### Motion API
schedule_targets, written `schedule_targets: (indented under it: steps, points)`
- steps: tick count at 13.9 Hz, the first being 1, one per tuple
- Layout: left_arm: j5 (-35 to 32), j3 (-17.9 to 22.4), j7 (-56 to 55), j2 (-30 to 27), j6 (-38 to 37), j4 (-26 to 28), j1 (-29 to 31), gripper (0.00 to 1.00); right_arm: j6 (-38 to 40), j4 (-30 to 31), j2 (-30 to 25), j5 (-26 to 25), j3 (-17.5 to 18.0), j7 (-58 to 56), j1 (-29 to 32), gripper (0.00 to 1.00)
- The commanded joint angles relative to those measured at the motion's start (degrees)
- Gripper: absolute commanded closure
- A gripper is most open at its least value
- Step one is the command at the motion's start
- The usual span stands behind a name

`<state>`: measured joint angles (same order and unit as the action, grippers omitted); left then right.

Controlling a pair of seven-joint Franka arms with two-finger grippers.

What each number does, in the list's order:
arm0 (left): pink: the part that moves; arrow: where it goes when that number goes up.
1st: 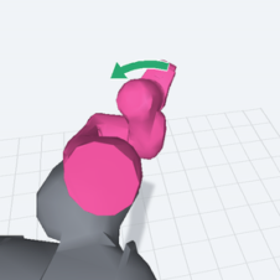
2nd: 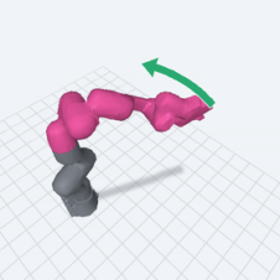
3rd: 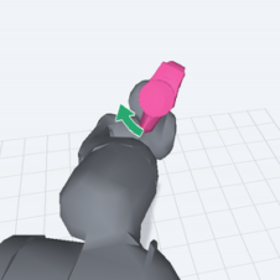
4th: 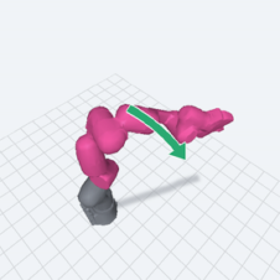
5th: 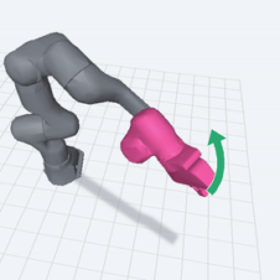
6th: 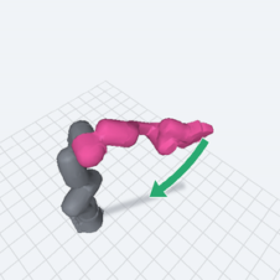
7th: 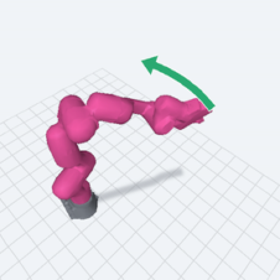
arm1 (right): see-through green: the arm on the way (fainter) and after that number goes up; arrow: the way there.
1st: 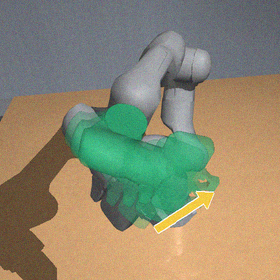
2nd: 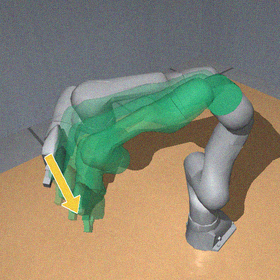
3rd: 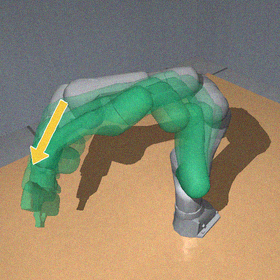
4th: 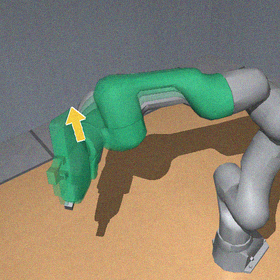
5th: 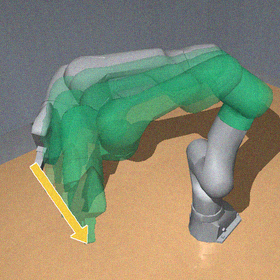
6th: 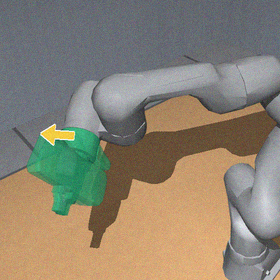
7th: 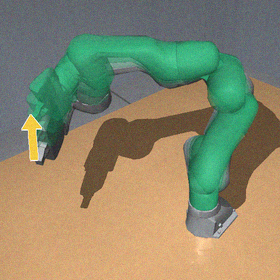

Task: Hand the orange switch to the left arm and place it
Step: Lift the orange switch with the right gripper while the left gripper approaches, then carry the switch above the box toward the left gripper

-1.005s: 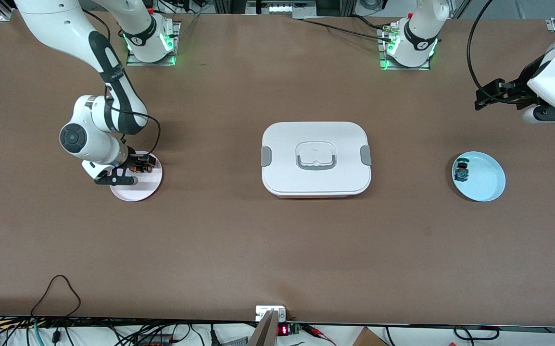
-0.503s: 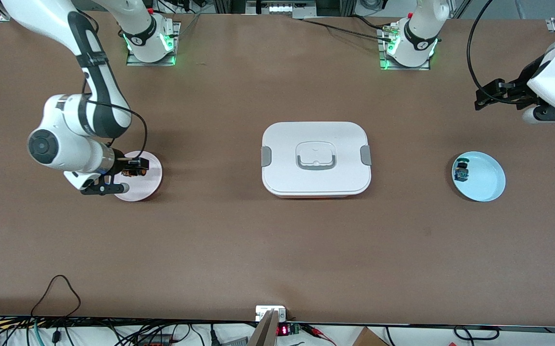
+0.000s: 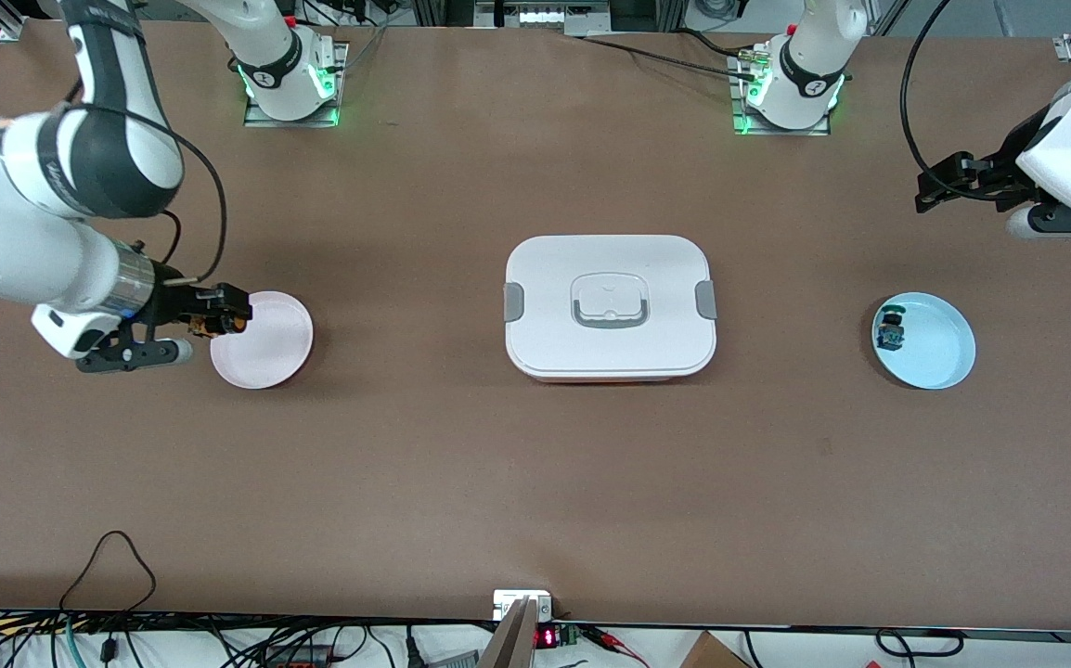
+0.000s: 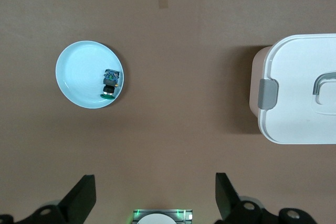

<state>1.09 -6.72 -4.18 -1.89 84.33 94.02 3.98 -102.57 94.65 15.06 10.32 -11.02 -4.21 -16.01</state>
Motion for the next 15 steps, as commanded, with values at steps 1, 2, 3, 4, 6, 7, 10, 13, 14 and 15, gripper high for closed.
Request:
schedule_targets:
  steps: [1,2,3,4,6,7,10,13,14,15]
  points:
    - [-0.6,-0.7,0.0,2.1,-2.7,-2.2,-0.8,0.00,3.9,-4.2,-0.5,1.0,-0.1,-3.9,0.0,0.96]
    - [0.0,-1.5,0.0,3.4,-3.7,-2.4,-0.9,0.00,3.9,-4.5,-0.9,1.0,-0.1,-5.1,-0.1,0.96]
    - [1.5,-1.8,0.0,4.8,-4.6,-2.6,-0.8,0.00,3.9,-4.7,-1.3,0.8,-0.1,-5.7,-0.1,0.96]
    - [4.4,-1.8,0.1,5.6,-5.5,-2.6,-0.6,0.00,3.9,-4.9,-1.6,0.8,-0.1,-6.8,-0.1,0.96]
    - [14.1,-1.8,0.1,5.9,-5.9,-2.3,-0.4,0.00,3.9,-6.7,-1.6,1.0,-0.1,-10.2,-0.2,0.96]
    - [20.3,-1.7,0.1,6.9,-5.9,-2.4,-0.3,0.00,3.7,-6.8,-2.1,1.4,-0.1,-13.5,-0.2,0.96]
    - [36.5,-1.9,0.2,10.4,-4.9,-1.5,-0.6,0.00,2.9,-6.9,-3.8,10.0,0.5,-27.1,-0.8,0.98]
    - [49.8,-2.9,0.2,13.0,-1.7,-1.3,-1.1,0.00,1.9,-6.2,-4.1,30.8,0.7,-42.7,-2.0,0.99]
    - [53.6,-4.0,0.2,13.0,0.5,-0.5,-1.2,0.00,0.8,-5.7,-3.8,35.4,0.7,-48.5,-3.3,0.99]
    - [57.8,-6.2,0.2,13.0,3.6,0.3,-1.2,0.00,0.1,-4.6,-3.7,38.4,0.7,-54.9,-4.3,0.99]
